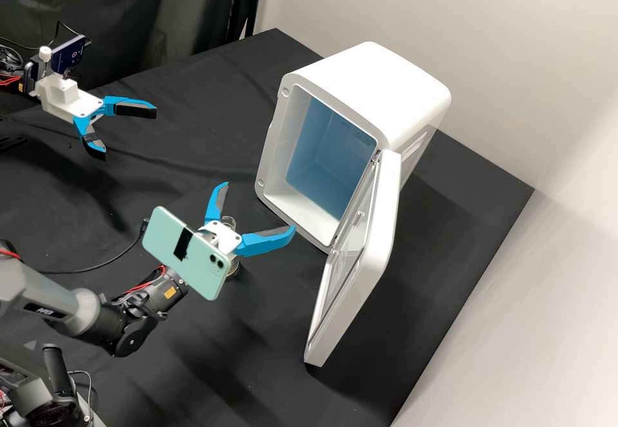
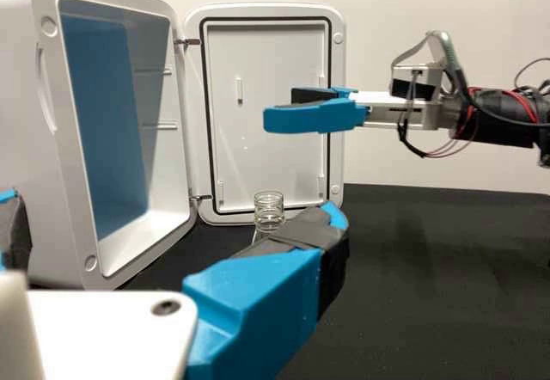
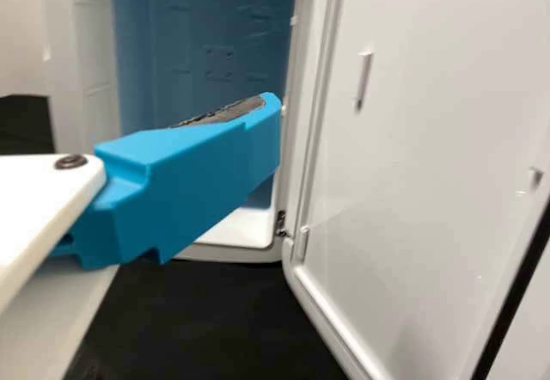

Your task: Place the flask in the incubator

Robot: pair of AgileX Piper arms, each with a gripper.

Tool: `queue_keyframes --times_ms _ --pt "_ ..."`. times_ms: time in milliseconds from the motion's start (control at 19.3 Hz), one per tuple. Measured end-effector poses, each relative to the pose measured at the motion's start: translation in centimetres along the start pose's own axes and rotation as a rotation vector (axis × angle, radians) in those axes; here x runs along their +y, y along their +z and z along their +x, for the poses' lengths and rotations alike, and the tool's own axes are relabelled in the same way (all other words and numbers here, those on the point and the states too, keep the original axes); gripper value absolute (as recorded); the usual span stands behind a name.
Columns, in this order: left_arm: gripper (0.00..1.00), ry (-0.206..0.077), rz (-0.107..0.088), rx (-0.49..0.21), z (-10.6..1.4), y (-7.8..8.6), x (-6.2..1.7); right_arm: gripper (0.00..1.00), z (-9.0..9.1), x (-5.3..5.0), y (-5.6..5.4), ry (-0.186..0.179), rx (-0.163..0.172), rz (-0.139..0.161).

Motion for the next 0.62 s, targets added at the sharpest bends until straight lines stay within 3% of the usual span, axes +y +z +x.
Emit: queue_keyframes --times_ms 207,259,311,621 --pt "1.0 -0.004 -0.001 0.0 -0.1 -0.1 -0.02 1.0 -1.5 -1.1 -0.5 -0.059 0.033 -0.032" --pt "1.0 -0.005 -0.007 0.0 -0.1 -0.1 -0.02 1.0 -1.8 -1.2 -0.6 -0.072 0.041 -0.059" --pt "1.0 -0.005 -0.015 0.0 -0.1 -0.1 -0.02 1.0 -1.9 -1.2 -0.6 -0.075 0.044 -0.072" --pt "1.0 -0.01 -0.019 0.0 -0.2 0.0 -0.18 1.0 -2.0 -1.2 -0.6 -0.094 0.061 -0.125"
